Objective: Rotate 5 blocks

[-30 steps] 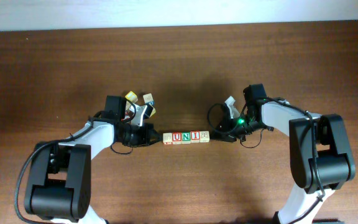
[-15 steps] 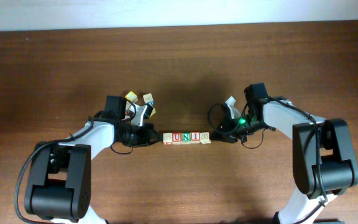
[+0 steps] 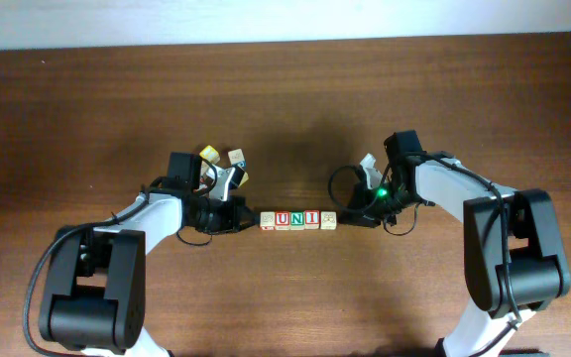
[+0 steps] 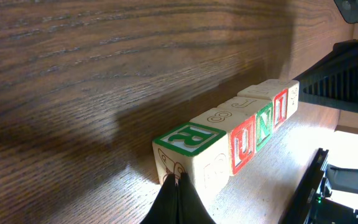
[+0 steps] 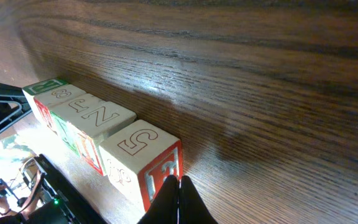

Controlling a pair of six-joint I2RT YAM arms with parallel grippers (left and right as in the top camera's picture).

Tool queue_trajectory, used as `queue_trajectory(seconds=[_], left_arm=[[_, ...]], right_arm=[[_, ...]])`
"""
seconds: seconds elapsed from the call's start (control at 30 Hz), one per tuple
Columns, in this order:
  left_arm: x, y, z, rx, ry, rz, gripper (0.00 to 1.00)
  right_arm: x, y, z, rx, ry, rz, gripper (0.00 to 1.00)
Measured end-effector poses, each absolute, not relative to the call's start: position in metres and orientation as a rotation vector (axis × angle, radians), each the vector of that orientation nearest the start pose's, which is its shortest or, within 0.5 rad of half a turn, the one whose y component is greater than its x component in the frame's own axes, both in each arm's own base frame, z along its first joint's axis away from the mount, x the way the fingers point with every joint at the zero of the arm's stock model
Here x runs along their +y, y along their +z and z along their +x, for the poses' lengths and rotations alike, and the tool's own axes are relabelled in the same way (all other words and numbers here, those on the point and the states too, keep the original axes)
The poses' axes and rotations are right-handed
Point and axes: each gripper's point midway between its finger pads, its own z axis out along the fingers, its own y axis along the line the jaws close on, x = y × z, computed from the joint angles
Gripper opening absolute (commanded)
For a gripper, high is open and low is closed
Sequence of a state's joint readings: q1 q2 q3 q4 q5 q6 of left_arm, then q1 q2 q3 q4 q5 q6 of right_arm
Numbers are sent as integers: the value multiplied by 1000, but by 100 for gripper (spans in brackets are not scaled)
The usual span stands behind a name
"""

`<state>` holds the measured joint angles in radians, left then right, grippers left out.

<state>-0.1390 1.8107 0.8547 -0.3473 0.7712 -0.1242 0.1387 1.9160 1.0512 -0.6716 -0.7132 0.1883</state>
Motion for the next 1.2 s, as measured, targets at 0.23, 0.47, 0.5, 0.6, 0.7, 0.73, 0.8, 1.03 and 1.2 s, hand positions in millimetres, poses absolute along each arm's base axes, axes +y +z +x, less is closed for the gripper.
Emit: queue_trajectory(seconds=[0.23, 0.47, 0.5, 0.6, 0.7, 0.73, 0.8, 1.03, 1.2], left_arm=[[-163, 14, 306, 2756, -1156, 169, 0], [-160, 12, 307, 2762, -1134, 162, 0], [-160, 12, 307, 2763, -1128, 159, 0], [-157, 11, 308, 2766, -1113, 153, 0], [-156, 10, 309, 2770, -1098, 148, 0], [-155, 9, 309, 2771, -1095, 148, 0], [-155, 9, 309, 2771, -1095, 148, 0], [-155, 9, 309, 2773, -1089, 147, 0], [-151, 7, 311, 2780, -1061, 138, 0]], right_arm=[[169, 8, 300, 3037, 1087, 30, 4], [173, 9, 309, 2996, 1087, 7, 4], [174, 10, 309, 2993, 1098, 6, 4], [176, 12, 308, 2985, 1130, -3, 4], [178, 14, 307, 2981, 1149, -7, 4], [178, 14, 306, 2983, 1154, -7, 4], [178, 17, 304, 2986, 1156, -4, 4], [180, 32, 305, 2951, 1168, -26, 4], [186, 35, 300, 3020, 1051, -85, 4]])
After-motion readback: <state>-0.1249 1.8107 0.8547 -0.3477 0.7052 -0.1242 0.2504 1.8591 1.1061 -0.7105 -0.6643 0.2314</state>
